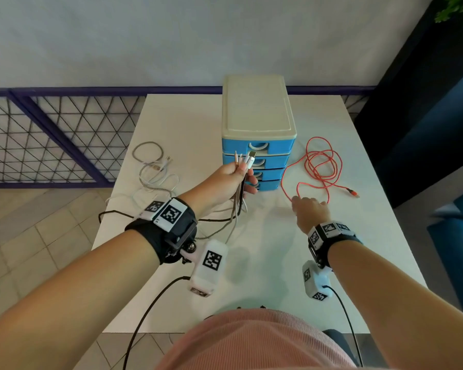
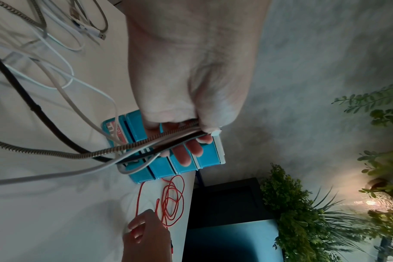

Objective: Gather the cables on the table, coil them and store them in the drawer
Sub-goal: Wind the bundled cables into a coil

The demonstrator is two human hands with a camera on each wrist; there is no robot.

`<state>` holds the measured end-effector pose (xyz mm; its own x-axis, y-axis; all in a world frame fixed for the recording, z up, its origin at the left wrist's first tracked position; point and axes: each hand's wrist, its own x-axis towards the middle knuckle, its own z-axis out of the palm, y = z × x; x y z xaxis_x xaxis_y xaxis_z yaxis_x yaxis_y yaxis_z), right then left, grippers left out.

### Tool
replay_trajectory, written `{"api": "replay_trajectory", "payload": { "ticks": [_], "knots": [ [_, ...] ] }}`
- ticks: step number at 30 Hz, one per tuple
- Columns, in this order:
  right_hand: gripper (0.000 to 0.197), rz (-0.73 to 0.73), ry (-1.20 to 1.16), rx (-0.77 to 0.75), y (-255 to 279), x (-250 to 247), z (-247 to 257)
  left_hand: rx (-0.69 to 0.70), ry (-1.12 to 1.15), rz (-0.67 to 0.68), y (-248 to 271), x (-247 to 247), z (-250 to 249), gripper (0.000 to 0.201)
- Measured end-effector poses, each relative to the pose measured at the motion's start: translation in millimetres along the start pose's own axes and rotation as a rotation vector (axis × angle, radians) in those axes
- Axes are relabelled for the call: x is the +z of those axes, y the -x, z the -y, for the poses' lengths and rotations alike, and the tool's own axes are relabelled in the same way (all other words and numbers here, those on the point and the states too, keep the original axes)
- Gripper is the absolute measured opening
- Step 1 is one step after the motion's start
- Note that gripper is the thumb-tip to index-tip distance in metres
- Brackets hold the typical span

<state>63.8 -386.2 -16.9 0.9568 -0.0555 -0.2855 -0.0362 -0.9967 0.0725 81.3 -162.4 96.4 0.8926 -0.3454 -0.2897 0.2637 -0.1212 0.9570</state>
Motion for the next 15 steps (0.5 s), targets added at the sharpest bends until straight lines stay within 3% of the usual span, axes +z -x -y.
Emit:
{"api": "replay_trajectory", "payload": {
  "ticks": [3,5,7,9,11,15],
  "knots": [
    [0.032,-0.016,-0.129,-0.078,6.0,-5.8,8.4,0.007,-0.037,-0.002,0.4,-0.8,-1.2,0.029],
    [0.036,0.039,-0.38,-0.11,6.7,-22.3,17.4,0.024,-0.094,-0.011,0.0,-0.5,-1.1,0.03],
    [0.025,0.131,-0.619,-0.173,5.9,-45.0,28.2,0.072,-0.191,-0.013,-2.0,-0.7,-0.5,0.029],
    [0.01,0.178,-0.665,-0.247,7.2,-74.1,35.7,0.126,-0.347,0.008,-3.6,-1.0,-0.3,0.029],
    [0.01,0.158,-0.696,-0.3,11.7,-103.6,42.1,0.153,-0.48,0.028,-4.6,-1.3,0.6,0.029],
    [0.01,0.143,-0.92,-0.375,17.4,-136.9,47.6,0.254,-0.455,0.043,-3.6,2.1,2.2,0.025]
  ]
}}
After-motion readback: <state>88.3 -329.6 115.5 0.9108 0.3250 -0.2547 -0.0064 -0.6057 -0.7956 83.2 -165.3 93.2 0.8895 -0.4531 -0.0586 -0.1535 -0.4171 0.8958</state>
